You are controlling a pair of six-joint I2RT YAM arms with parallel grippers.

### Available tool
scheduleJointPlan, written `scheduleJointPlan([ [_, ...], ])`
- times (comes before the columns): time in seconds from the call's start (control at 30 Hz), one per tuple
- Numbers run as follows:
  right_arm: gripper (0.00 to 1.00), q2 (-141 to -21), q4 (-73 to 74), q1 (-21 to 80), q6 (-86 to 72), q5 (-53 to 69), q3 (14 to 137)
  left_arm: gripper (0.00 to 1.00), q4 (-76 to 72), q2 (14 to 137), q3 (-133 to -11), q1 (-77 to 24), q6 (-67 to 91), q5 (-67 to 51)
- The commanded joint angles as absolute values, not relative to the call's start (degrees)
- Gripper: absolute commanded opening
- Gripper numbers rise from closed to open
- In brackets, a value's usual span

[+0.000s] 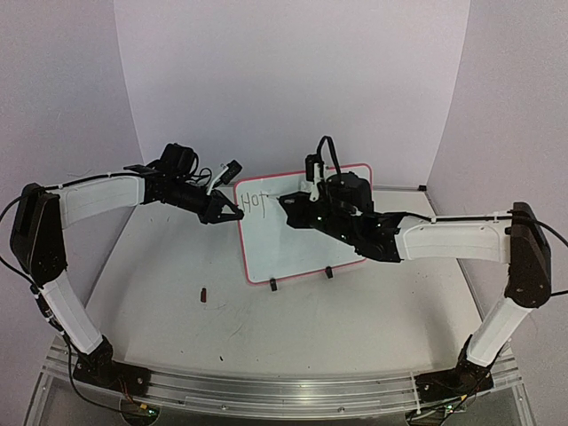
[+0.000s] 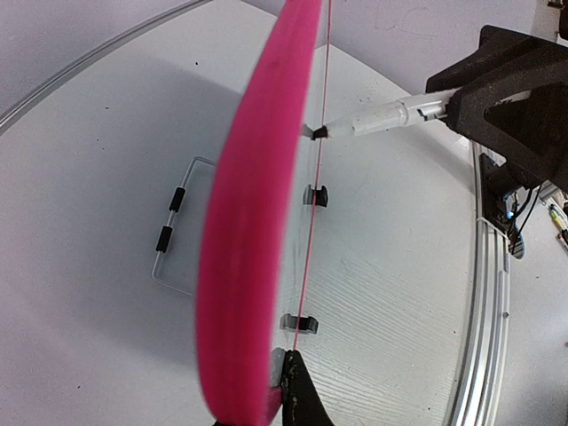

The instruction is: Write a sentence on the whiteboard

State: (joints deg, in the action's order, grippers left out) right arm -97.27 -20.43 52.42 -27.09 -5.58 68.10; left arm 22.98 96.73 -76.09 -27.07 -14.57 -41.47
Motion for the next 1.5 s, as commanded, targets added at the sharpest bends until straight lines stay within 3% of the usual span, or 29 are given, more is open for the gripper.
scheduleJointPlan([
  [0.0,0.0,-97.9,-19.44,51.94,-27.23,-3.64,68.89,0.0,25.66,96.82,-76.38,-27.36,-17.15,-35.34],
  [0.73,0.0,-95.29,-22.35,51.9,-26.88,-0.4,67.14,0.0,25.75,96.63,-76.33,-27.36,-17.24,-35.26],
  [1.47,0.0,-96.41,-20.78,51.85,-26.43,-6.9,68.18,0.0,25.86,96.5,-76.38,-27.43,-17.33,-35.06],
])
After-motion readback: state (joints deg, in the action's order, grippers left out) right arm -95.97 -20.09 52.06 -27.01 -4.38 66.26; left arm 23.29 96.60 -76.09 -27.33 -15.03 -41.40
